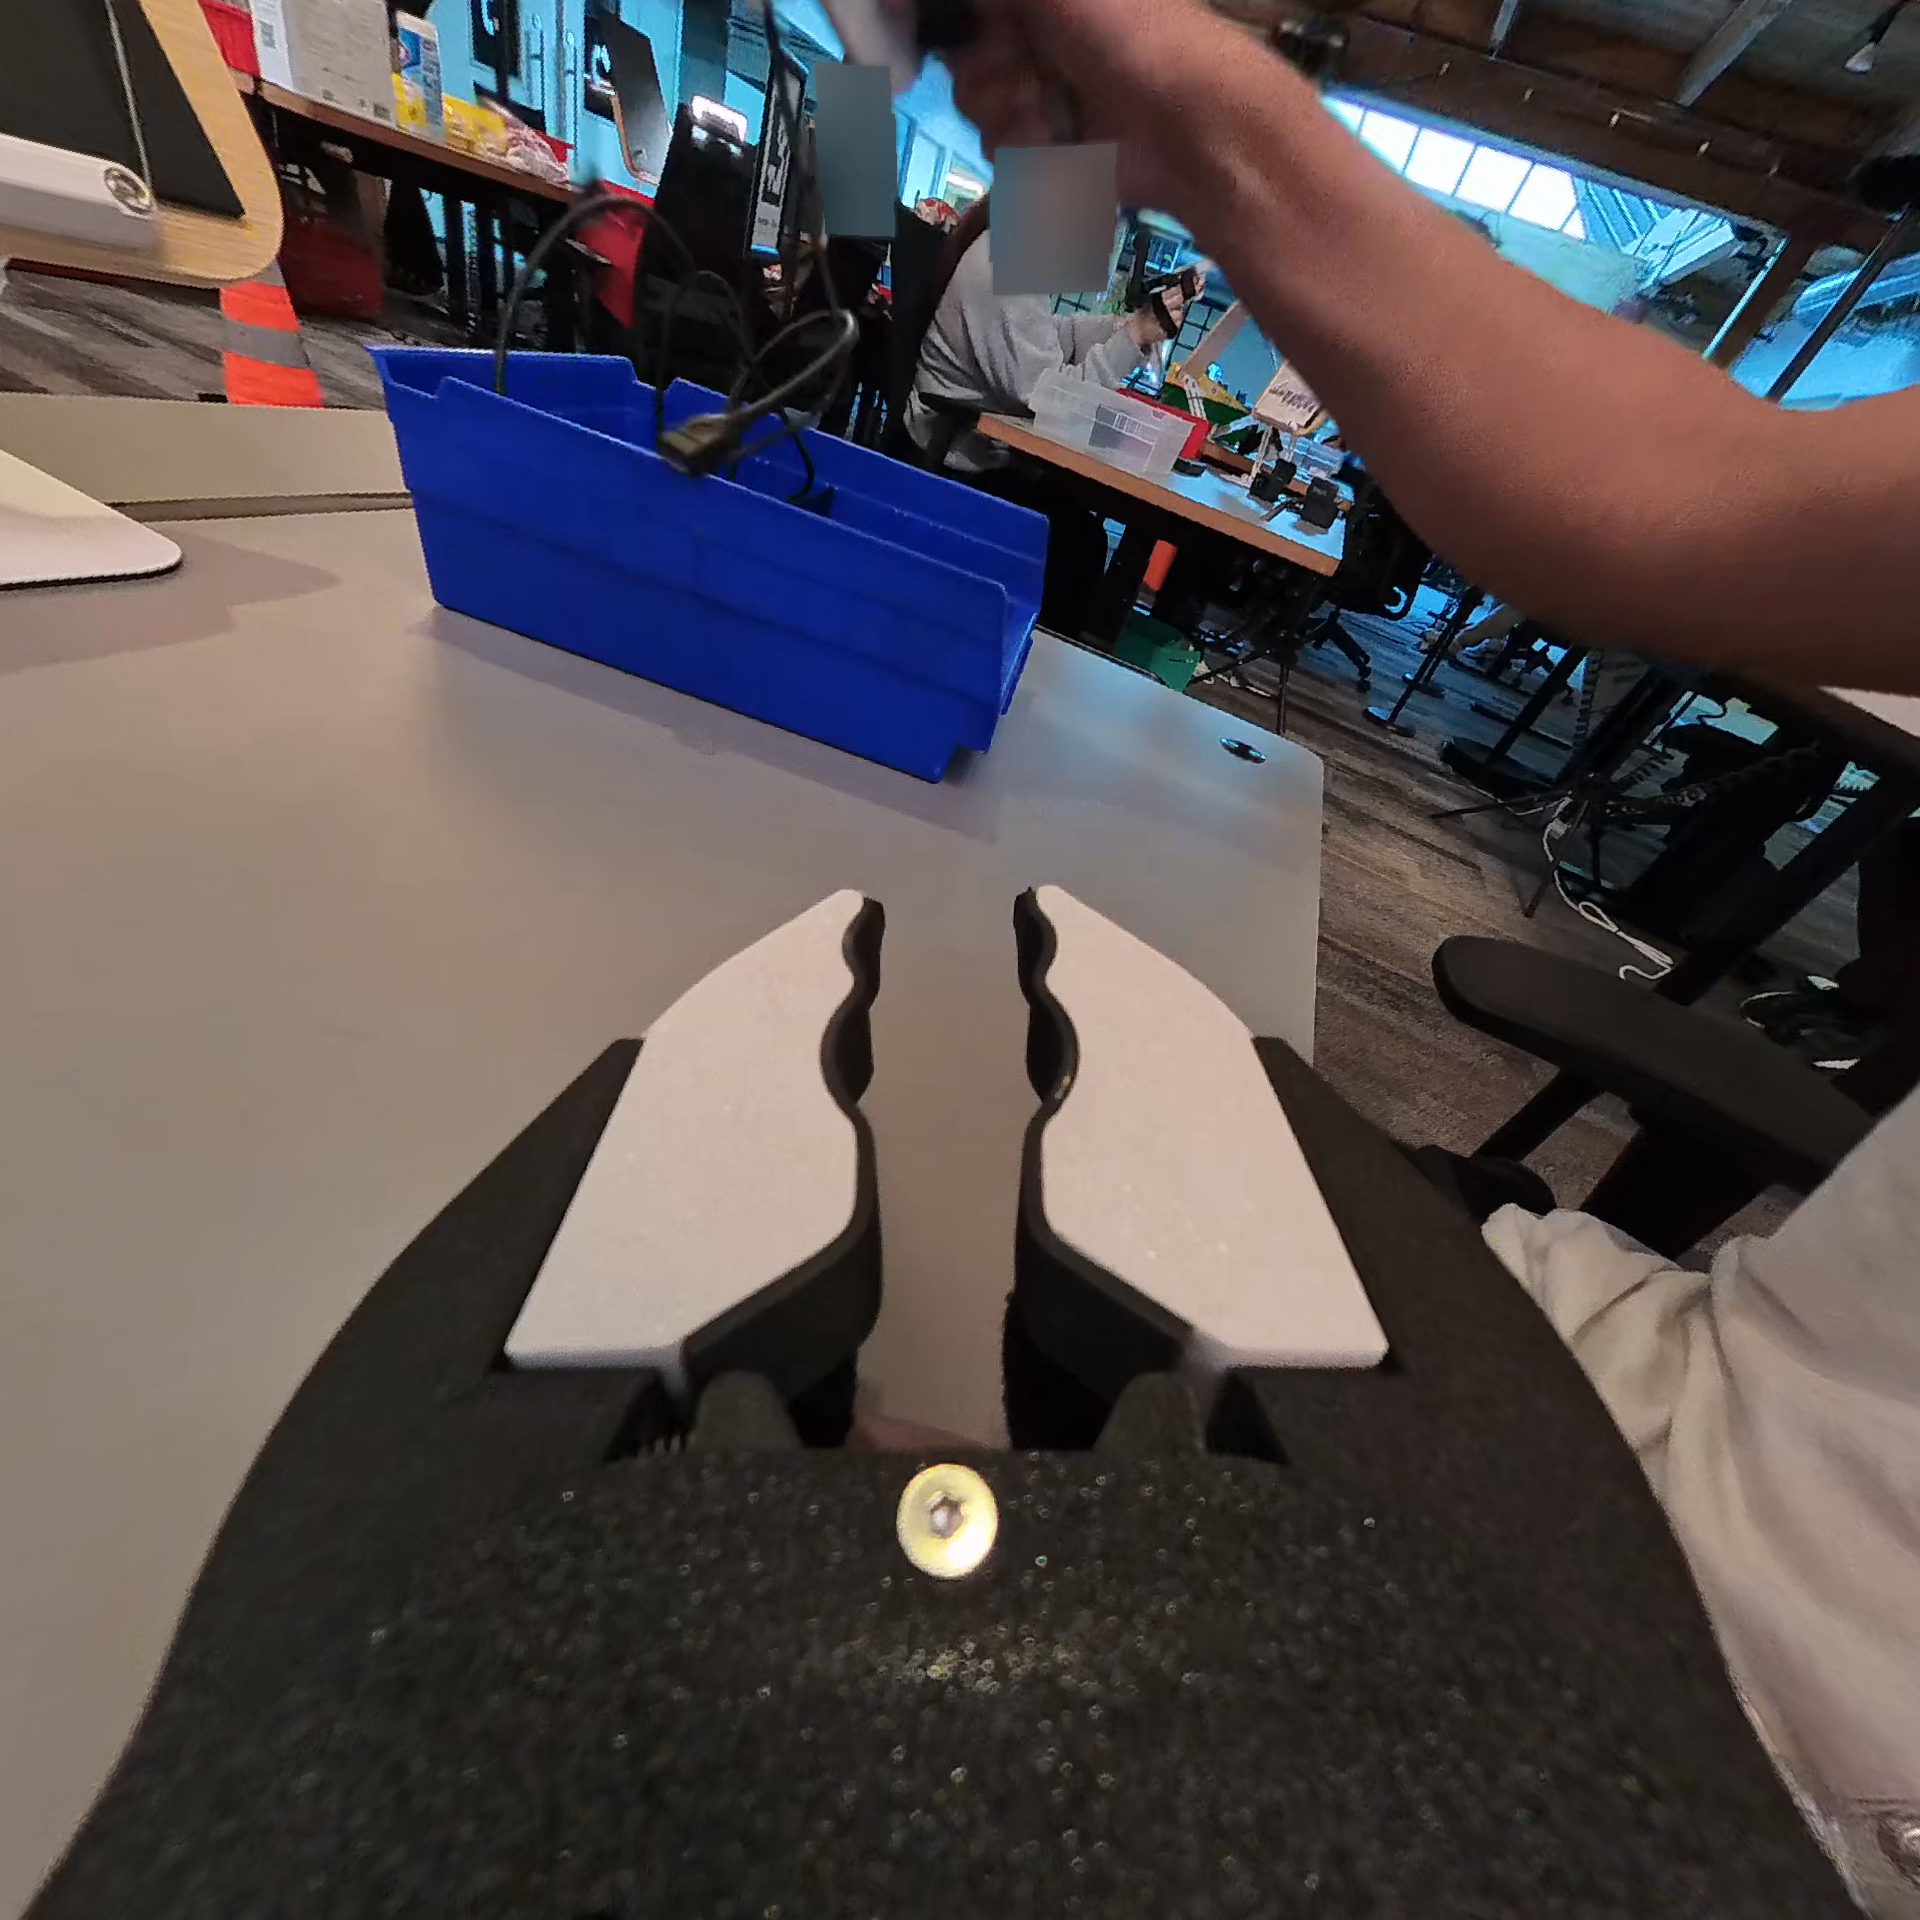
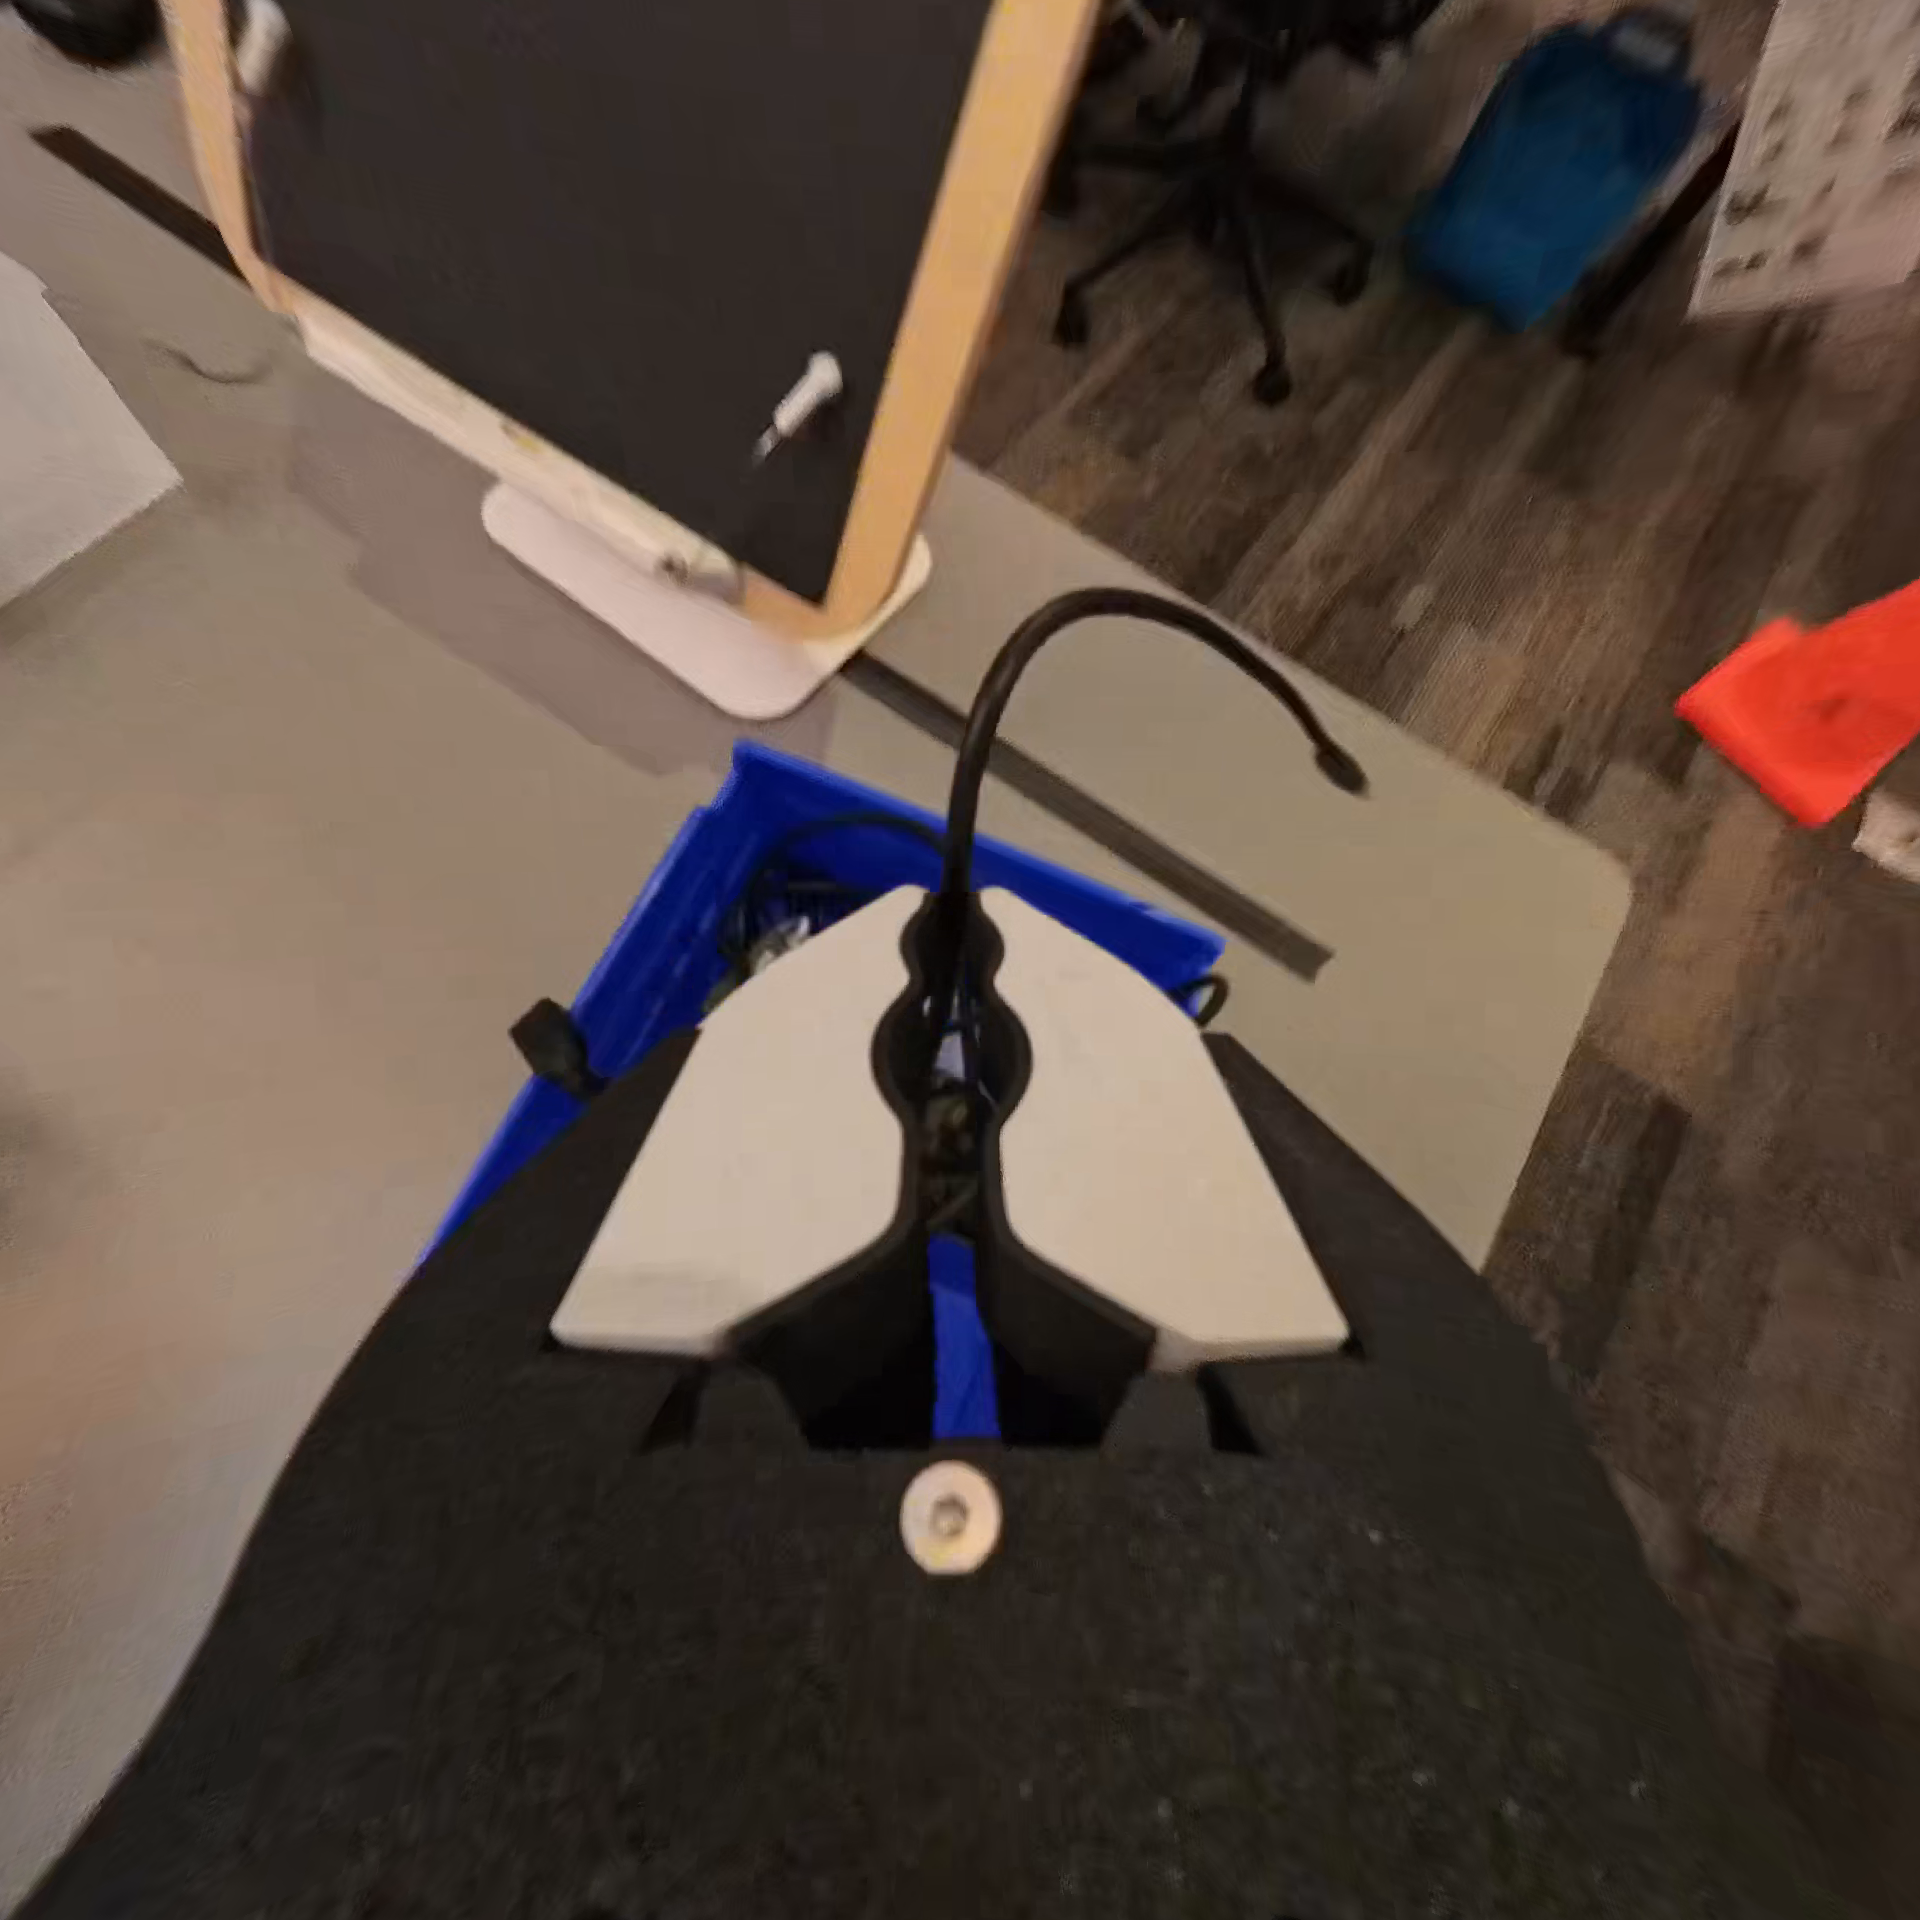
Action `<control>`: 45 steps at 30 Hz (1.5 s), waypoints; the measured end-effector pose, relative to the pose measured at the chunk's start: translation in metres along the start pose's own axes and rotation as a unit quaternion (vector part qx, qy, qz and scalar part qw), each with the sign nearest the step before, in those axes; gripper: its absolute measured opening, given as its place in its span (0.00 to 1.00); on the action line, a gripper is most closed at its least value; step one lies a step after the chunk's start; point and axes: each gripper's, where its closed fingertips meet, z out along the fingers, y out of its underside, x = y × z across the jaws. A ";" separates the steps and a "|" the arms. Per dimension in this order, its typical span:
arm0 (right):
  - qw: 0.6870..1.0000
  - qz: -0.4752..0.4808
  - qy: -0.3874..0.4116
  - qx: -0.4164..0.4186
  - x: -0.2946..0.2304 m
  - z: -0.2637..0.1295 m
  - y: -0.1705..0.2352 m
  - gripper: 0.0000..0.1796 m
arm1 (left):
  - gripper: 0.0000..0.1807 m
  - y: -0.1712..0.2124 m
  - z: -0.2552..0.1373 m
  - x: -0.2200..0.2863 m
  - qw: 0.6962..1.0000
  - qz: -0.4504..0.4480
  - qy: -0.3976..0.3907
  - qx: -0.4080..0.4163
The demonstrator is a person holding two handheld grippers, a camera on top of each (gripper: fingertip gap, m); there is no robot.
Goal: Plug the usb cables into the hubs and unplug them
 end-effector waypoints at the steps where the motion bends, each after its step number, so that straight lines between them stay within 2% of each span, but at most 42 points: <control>1: 1.000 0.009 -0.002 -0.023 0.005 0.011 0.022 0.02 | 0.14 0.000 0.000 0.001 1.000 0.002 0.000 -0.001; 3: 0.998 -0.003 0.008 -0.058 0.011 0.033 0.057 0.02 | 0.14 0.001 0.001 0.001 1.000 0.003 -0.001 -0.002; 5: 0.998 0.010 -0.002 -0.067 0.007 0.051 0.072 0.02 | 0.14 0.002 0.002 0.000 1.000 0.004 -0.002 -0.005; 8: 0.997 0.047 -0.037 -0.045 -0.005 0.068 0.066 0.02 | 0.14 0.003 0.003 0.000 1.000 0.005 -0.002 -0.008; 12: 0.993 0.000 -0.052 -0.109 -0.026 0.096 0.066 0.02 | 0.14 0.004 0.002 -0.002 1.000 0.007 -0.005 -0.010; 13: 0.987 -0.014 -0.063 -0.149 -0.036 0.105 0.071 0.02 | 0.14 0.005 0.002 -0.003 1.000 0.006 -0.004 -0.011; 18: 0.936 -0.152 -0.006 -0.316 -0.038 0.137 0.094 0.02 | 0.13 0.005 0.002 -0.003 1.000 0.001 0.000 -0.011; 21: 0.902 -0.186 -0.026 -0.388 -0.046 0.150 0.111 0.02 | 0.13 0.006 0.002 -0.001 1.000 0.002 0.004 -0.013; 23: 0.881 -0.206 -0.031 -0.424 -0.049 0.158 0.123 0.02 | 0.13 0.006 0.002 0.000 1.000 0.002 0.006 -0.014; 26: 0.872 -0.221 -0.008 -0.436 -0.048 0.168 0.125 0.02 | 0.14 0.006 0.002 0.001 1.000 0.001 0.009 -0.013; 27: 0.871 -0.229 -0.008 -0.434 -0.049 0.169 0.125 0.02 | 0.13 0.006 0.002 0.002 1.000 0.001 0.009 -0.013; 29: 0.899 -0.204 -0.042 -0.386 -0.060 0.177 0.120 0.02 | 0.14 0.005 0.003 0.003 1.000 0.000 0.012 -0.011; 32: 0.958 -0.033 -0.096 -0.267 -0.066 0.182 0.092 0.02 | 0.14 0.005 0.004 0.007 1.000 0.001 0.016 -0.011; 34: 0.973 0.074 -0.099 -0.193 -0.055 0.180 0.074 0.03 | 0.14 0.005 0.005 0.009 1.000 0.003 0.017 -0.011; 35: 0.975 0.095 -0.104 -0.172 -0.053 0.178 0.071 0.03 | 0.14 0.005 0.005 0.009 1.000 0.004 0.018 -0.012; 37: 0.977 0.098 -0.107 -0.154 -0.055 0.174 0.069 0.04 | 0.14 0.006 0.006 0.009 1.000 0.006 0.016 -0.014; 40: 0.974 0.091 -0.141 -0.152 -0.075 0.159 0.063 0.17 | 0.14 0.004 0.004 0.008 1.000 0.010 0.010 -0.012; 45: 0.987 0.055 -0.140 -0.056 -0.093 0.099 0.021 0.18 | 0.14 -0.001 -0.003 0.001 1.000 0.016 -0.013 -0.005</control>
